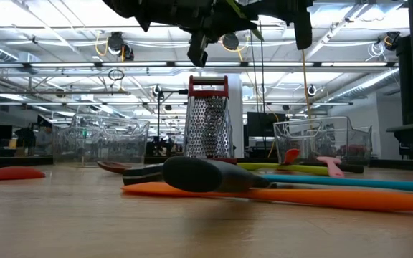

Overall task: Pick & Place Kitchen Items
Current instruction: Put the green spatula into the bottom transparent bin

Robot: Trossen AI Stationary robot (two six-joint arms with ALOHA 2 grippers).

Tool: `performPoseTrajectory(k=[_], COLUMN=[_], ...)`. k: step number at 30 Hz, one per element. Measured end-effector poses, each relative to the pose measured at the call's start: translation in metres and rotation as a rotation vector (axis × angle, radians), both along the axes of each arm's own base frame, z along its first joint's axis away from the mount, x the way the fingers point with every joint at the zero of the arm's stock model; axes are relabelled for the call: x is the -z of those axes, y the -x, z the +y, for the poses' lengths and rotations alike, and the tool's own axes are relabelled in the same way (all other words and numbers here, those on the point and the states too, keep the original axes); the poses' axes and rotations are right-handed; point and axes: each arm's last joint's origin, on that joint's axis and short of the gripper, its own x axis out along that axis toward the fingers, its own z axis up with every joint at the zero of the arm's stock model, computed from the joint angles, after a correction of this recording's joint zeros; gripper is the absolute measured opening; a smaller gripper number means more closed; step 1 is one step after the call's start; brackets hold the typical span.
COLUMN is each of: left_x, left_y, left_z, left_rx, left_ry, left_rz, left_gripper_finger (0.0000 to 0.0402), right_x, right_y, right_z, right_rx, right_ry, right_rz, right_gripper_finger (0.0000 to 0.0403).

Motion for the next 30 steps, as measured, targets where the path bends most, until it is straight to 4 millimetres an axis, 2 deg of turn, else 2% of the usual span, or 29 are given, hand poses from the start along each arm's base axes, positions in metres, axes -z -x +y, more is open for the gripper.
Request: performPoseTrajectory(k=[7,21,30], left_x=[0.000,-0.002,-0.002], left_y=[0.001,-0.001,-0.001], left_z=[0.008,-0.001,0.000], left_rx=[-0.013,-0.030,-0.105], left_ry=[-0.004,0.009,-0.007], left_rz=[0.000,-0.018,-0.018], left_gripper_finger=[0.0019,0.0014,0.0012], right_x=[0.001,0.003,0.003], right_y=[0.002,-0.002,-0.003], right_z=[0.005,-0.005,-0.005], right_rx=[-0.002,-0.017,-0.041], right_ry=[0.005,-0.001,-0.002], right_rz=[0.011,0.024,0.025], right_gripper_finger=[0.0116,0.0116,0.0116])
